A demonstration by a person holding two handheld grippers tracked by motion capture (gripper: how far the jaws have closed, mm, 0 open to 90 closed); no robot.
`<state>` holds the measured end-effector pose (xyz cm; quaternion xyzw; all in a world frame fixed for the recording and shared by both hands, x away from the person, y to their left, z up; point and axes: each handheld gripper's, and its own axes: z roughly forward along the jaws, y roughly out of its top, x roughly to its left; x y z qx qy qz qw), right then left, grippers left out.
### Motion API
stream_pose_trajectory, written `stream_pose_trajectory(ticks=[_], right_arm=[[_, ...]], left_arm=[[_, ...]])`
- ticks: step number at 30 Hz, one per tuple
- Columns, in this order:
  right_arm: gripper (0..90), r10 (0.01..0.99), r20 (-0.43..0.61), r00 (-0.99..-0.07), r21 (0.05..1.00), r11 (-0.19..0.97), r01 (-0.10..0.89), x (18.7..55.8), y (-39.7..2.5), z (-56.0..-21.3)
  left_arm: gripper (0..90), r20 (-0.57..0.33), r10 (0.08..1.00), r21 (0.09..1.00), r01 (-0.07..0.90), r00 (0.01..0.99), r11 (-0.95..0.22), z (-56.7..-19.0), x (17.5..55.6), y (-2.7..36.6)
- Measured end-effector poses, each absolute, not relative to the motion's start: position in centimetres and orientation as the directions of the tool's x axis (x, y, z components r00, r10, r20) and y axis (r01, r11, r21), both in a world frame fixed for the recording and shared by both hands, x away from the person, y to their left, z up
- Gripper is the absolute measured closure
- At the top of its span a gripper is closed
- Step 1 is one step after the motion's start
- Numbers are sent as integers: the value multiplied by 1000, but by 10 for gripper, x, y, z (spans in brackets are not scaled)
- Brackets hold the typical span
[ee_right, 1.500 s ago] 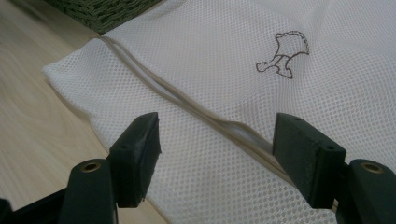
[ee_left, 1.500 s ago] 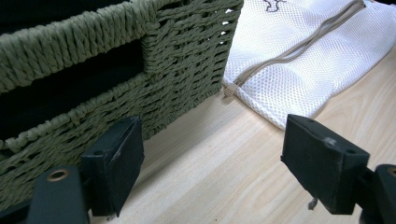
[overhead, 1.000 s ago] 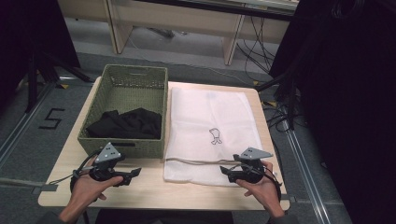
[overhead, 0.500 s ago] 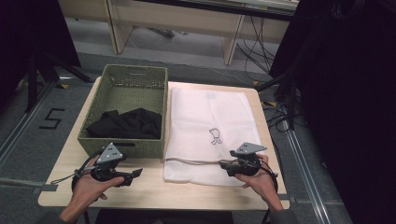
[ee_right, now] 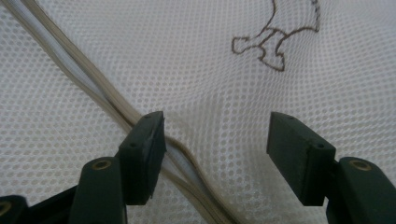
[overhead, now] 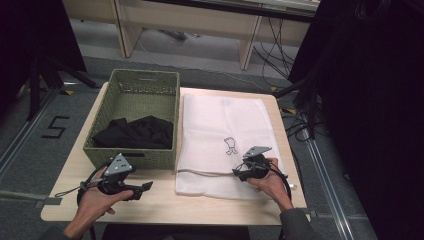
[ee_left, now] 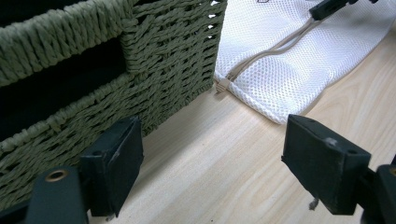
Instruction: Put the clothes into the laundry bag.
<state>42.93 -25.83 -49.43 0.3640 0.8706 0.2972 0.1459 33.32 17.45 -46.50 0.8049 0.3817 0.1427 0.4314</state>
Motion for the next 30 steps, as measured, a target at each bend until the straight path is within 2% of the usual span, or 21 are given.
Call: stream_pose_trajectory(ticks=[1,6,7,10,11,13,14,15,20,22,27,29,30], right_arm=[[376,715,-42,-698,600,577,554,431,-259,-495],[438,712,-24,-702,614,565,551,435,-259,-500],[512,709,-23,-704,610,568,552,436,-260,-499],[628,696,-41,-717,595,593,542,437,-260,-496],[699,687,-52,-724,599,602,528,438,-261,-496],[770,683,-82,-725,604,613,509,438,-259,-497],[770,683,-82,-725,604,613,509,438,-259,-497],[831,675,-119,-728,594,636,492,439,-256,-494],[850,683,-136,-717,634,617,467,438,-256,-481],[850,682,-189,-706,671,615,415,439,-258,-468],[849,707,-202,-678,716,579,390,436,-260,-451],[849,701,-218,-679,723,583,370,437,-261,-448],[849,707,-215,-674,730,575,370,437,-261,-445]], left_arm=[[198,-100,738,803,491,668,-336,-465,333,174],[198,-106,734,813,484,671,-325,-466,334,174],[198,-106,734,813,484,671,-325,-466,334,174],[198,-99,733,813,480,673,-331,-466,334,173],[198,-99,733,813,480,673,-331,-466,334,173],[198,-98,732,812,480,674,-333,-466,334,173],[198,-96,733,812,479,673,-333,-466,333,173],[198,-98,735,812,481,671,-331,-466,333,173],[198,-98,736,813,480,669,-329,-466,333,173],[198,-94,730,814,474,677,-336,-465,334,173],[197,-92,731,818,471,676,-332,-464,333,173],[197,-118,728,821,479,675,-311,-463,333,173],[197,-92,723,821,463,684,-333,-461,333,174]])
